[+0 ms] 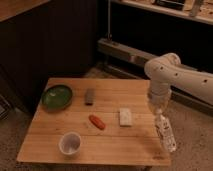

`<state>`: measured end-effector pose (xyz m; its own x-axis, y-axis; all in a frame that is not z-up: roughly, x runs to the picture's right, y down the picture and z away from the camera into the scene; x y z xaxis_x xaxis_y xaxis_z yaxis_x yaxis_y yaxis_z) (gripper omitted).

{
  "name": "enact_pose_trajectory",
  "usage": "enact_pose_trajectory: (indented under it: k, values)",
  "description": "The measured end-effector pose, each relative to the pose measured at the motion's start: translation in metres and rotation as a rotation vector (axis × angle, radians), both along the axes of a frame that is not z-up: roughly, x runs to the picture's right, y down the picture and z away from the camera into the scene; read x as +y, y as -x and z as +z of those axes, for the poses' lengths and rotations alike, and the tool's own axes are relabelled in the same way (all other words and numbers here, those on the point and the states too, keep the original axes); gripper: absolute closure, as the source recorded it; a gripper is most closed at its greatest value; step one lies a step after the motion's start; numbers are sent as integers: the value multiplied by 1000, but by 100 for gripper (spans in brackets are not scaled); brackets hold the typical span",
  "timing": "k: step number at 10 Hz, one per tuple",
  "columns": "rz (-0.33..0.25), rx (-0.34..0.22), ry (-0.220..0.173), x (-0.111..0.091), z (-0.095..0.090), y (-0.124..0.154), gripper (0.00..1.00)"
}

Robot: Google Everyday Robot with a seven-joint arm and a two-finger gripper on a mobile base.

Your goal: Stand the bottle upright

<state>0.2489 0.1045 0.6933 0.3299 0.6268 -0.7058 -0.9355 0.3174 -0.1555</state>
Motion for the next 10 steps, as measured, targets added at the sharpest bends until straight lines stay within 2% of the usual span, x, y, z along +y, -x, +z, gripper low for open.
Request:
enact_pose_trajectory:
  k: [3,5,7,10]
  values:
    - [44,-110,-3,-2,-1,22,100]
    - [83,-213,-7,-3,-1,52,100]
    - [47,-315,-51,-5,-1,80,100]
    - [-24,-470,-135,-6,-3,89,100]
